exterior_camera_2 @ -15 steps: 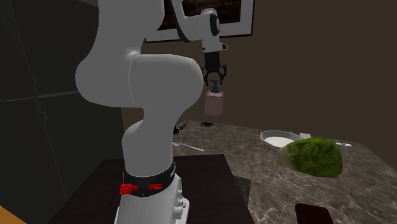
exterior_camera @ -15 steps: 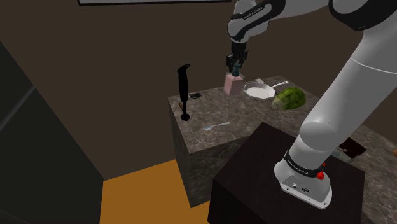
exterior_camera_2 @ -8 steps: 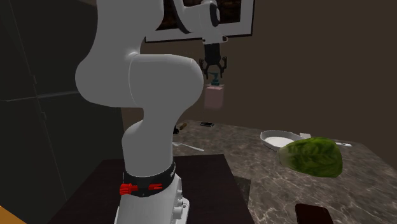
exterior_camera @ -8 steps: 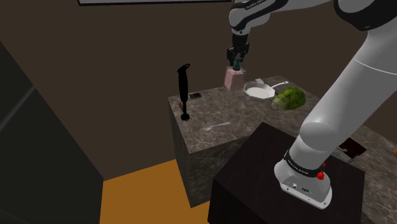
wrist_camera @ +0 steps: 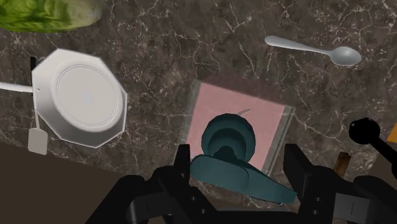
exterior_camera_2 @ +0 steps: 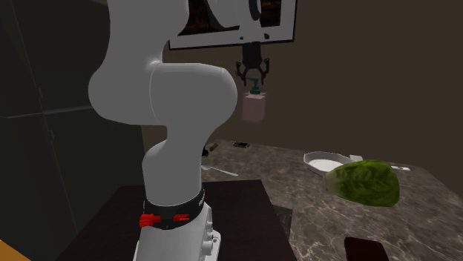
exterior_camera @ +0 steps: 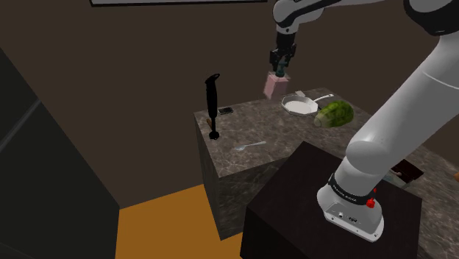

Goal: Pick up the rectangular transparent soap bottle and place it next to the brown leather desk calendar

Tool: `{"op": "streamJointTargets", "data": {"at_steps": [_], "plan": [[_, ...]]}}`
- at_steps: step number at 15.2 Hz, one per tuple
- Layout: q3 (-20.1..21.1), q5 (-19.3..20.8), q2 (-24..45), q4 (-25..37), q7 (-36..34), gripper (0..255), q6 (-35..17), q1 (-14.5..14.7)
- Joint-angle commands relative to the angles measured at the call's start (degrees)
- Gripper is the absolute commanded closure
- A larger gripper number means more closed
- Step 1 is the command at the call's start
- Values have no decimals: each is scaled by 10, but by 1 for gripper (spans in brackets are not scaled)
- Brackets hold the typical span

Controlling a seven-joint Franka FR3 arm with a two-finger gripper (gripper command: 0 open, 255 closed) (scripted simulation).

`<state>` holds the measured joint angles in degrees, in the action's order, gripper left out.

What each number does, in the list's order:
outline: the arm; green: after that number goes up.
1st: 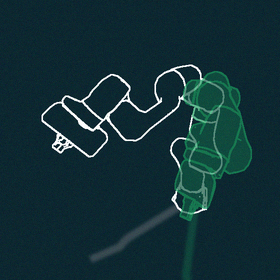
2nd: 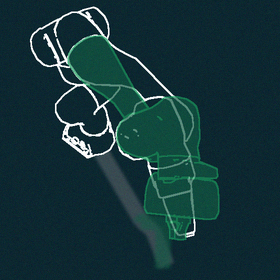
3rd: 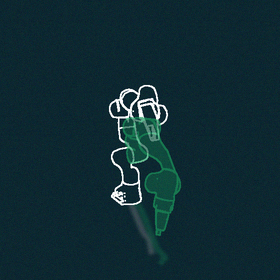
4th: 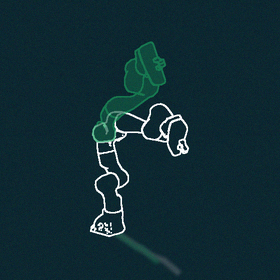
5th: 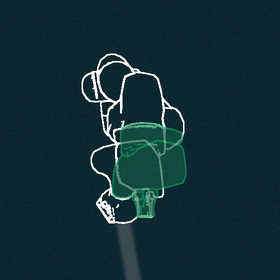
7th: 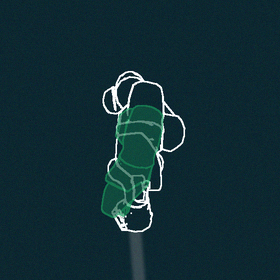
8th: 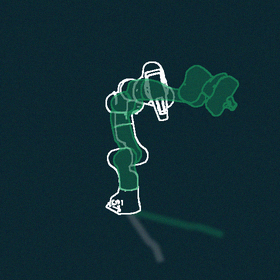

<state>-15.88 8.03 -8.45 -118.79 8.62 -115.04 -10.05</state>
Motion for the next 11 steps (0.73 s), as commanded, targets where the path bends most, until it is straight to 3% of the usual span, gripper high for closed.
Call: {"op": "streamJointTargets", "data": {"at_steps": [1,11], "plan": [[-7,9,-31,-30,10,255,-2,-8],[-60,69,-183,-160,87,255,5,-69]]}}
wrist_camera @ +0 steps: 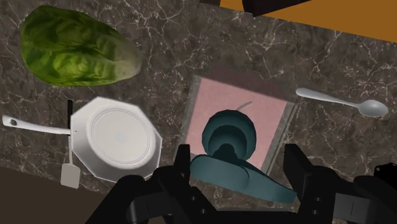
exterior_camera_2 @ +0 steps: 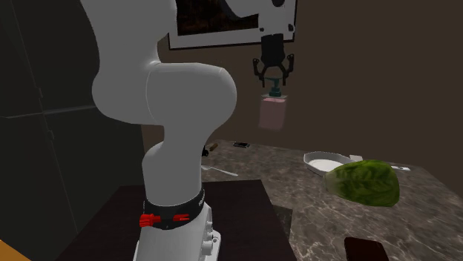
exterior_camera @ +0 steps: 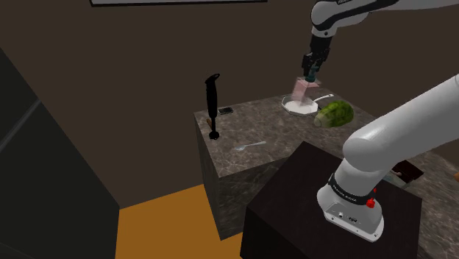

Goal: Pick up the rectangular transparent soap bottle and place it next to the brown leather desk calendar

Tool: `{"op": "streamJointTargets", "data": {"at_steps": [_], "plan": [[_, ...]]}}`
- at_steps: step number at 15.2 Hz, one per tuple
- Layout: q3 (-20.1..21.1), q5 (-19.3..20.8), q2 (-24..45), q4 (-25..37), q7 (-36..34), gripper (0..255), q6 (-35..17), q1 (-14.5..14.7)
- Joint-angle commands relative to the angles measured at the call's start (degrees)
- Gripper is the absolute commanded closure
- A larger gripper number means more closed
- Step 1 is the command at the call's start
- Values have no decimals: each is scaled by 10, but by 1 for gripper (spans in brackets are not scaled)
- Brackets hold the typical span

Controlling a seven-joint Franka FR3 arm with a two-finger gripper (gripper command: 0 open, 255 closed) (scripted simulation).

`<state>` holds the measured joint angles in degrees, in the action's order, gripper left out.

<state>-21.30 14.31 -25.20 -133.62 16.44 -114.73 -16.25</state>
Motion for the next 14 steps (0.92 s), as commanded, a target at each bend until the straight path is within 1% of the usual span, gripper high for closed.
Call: {"op": "streamJointTargets", "data": {"at_steps": [1,8,14], "plan": [[-12,13,-29,-21,18,255,5,-14],[-62,62,-113,-67,92,255,27,-69],[-113,103,-164,-81,166,255,47,-116]]}}
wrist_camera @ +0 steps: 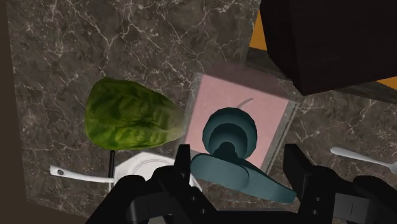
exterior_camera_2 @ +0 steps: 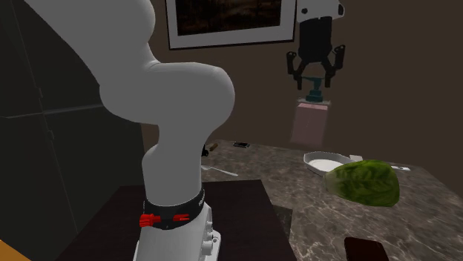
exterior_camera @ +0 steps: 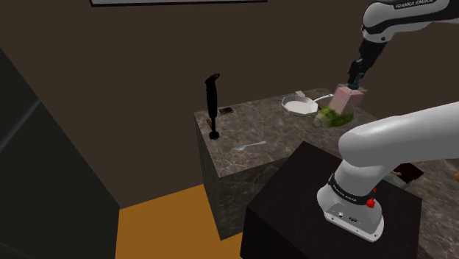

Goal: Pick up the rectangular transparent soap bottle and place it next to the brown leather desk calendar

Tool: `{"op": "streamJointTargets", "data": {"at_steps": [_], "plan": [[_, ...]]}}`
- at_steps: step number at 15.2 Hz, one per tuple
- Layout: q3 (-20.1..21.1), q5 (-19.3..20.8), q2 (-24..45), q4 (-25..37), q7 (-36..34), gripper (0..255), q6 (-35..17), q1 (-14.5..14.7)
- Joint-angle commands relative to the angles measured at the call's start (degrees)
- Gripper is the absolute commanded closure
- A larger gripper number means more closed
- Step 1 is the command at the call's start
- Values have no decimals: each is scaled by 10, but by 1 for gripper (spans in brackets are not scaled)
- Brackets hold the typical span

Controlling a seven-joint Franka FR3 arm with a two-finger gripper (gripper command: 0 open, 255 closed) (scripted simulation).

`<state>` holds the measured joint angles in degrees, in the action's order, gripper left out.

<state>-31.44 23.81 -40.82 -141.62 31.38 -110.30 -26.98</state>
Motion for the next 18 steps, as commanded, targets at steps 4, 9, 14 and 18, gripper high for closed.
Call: {"op": "streamJointTargets", "data": {"at_steps": [4,9,14,18], "plan": [[-51,35,-29,4,70,255,15,-37],[-105,65,-40,25,139,255,26,-64],[-165,90,-38,61,210,255,33,-77],[-219,104,-27,101,267,255,36,-76]]}}
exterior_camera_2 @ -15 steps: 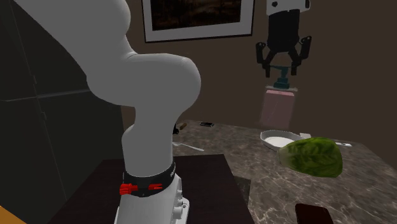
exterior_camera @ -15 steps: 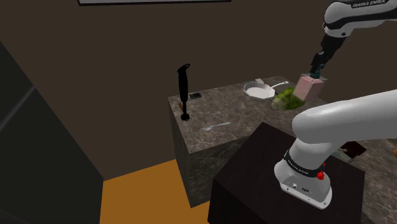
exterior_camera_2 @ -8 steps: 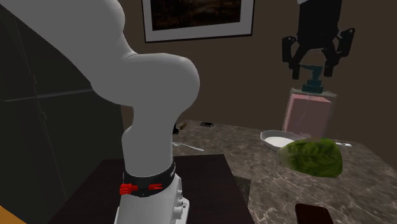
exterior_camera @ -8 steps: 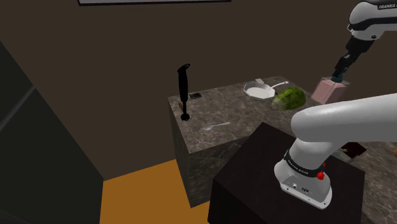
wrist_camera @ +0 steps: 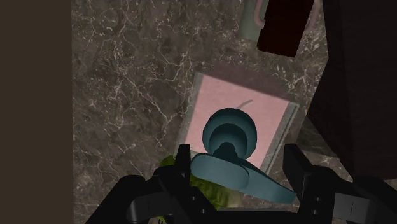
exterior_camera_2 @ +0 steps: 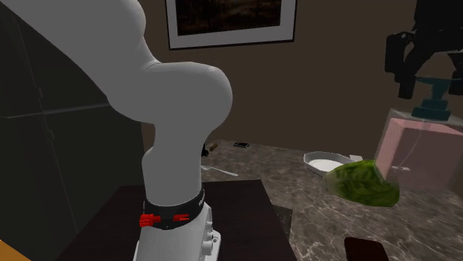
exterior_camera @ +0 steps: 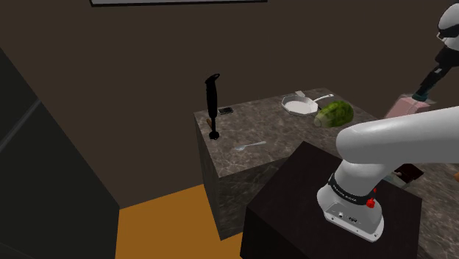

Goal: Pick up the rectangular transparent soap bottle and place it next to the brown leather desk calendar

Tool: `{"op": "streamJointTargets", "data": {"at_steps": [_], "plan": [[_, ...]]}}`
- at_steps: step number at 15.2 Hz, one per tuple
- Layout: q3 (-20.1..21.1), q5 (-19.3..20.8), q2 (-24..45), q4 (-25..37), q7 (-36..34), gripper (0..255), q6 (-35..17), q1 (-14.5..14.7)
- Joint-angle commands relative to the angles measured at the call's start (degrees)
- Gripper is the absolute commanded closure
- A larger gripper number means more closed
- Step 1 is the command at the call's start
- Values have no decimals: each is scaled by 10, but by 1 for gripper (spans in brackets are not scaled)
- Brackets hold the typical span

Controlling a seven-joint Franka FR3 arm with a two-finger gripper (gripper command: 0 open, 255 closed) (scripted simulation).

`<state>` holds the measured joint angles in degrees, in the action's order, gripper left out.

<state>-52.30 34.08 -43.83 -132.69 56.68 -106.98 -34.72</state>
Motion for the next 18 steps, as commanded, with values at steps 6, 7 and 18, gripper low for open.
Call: {"op": "streamJointTargets", "data": {"at_steps": [6,7,18], "plan": [[-103,13,28,90,99,255,6,28],[-121,14,33,105,113,255,7,36],[-269,29,49,198,196,255,-7,122]]}}
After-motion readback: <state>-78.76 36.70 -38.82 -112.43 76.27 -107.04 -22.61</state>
